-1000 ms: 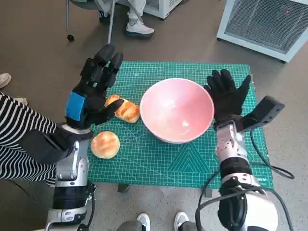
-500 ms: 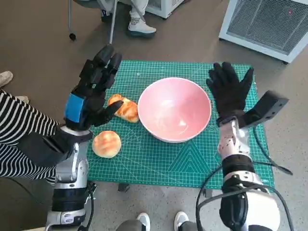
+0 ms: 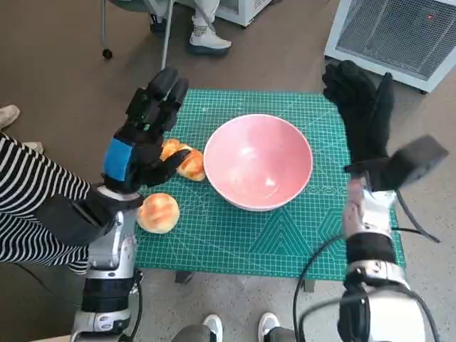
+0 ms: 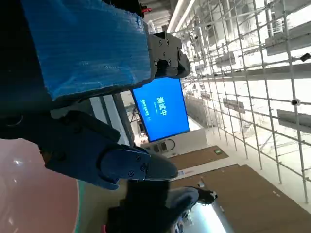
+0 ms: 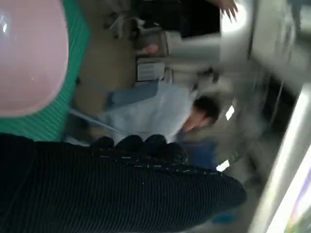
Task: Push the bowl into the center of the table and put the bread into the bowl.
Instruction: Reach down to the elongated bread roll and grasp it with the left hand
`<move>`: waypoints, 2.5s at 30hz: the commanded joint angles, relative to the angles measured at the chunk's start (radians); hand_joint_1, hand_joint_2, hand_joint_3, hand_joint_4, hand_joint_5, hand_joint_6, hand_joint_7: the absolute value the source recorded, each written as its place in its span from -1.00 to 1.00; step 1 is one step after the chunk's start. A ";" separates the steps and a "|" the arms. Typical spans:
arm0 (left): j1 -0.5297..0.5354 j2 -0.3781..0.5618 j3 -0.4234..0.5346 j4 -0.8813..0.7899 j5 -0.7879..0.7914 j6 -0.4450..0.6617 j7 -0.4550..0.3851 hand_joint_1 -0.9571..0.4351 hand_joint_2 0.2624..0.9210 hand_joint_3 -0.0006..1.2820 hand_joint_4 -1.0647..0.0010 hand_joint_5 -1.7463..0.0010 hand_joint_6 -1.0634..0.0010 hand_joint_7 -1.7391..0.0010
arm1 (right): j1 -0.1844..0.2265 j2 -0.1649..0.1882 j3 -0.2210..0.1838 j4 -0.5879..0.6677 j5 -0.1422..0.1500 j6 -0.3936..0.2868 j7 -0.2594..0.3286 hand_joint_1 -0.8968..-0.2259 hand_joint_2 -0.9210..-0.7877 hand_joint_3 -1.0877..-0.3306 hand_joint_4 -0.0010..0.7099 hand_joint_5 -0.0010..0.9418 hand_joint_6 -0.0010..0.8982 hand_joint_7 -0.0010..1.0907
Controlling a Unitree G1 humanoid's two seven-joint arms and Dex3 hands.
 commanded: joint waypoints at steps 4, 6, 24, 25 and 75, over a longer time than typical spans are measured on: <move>-0.052 -0.027 -0.025 -0.005 -0.021 -0.008 -0.031 -0.61 1.00 -0.66 0.64 0.99 0.76 0.64 | 0.168 -0.008 0.076 -0.300 0.005 0.012 0.039 -0.70 -1.00 -0.09 -0.43 -0.98 -0.63 -0.22; -0.056 -0.029 -0.027 -0.007 -0.026 -0.006 -0.039 -0.60 1.00 -0.66 0.64 0.99 0.84 0.53 | 0.187 -0.010 0.084 -0.343 0.015 0.027 0.044 -0.74 -1.00 -0.09 -0.43 -0.98 -0.67 -0.16; -0.120 -0.026 -0.050 -0.014 -0.021 0.009 -0.083 -0.56 1.00 -0.63 0.66 1.00 1.00 0.31 | 0.265 -0.010 0.146 -0.517 0.005 0.119 0.031 -0.83 -1.00 -0.12 -0.41 -0.99 -0.94 0.13; -0.121 -0.025 -0.051 -0.014 -0.020 0.008 -0.084 -0.56 1.00 -0.63 0.66 1.00 1.00 0.31 | 0.266 -0.009 0.148 -0.521 0.004 0.122 0.028 -0.83 -1.00 -0.11 -0.41 -0.99 -0.94 0.13; -0.396 0.539 -0.285 0.323 0.558 0.189 -0.306 0.56 0.39 -0.97 0.85 0.99 0.53 0.96 | 0.267 -0.014 0.141 -0.476 0.000 0.096 -0.025 -0.77 -1.00 -0.08 -0.42 -1.00 -0.98 0.16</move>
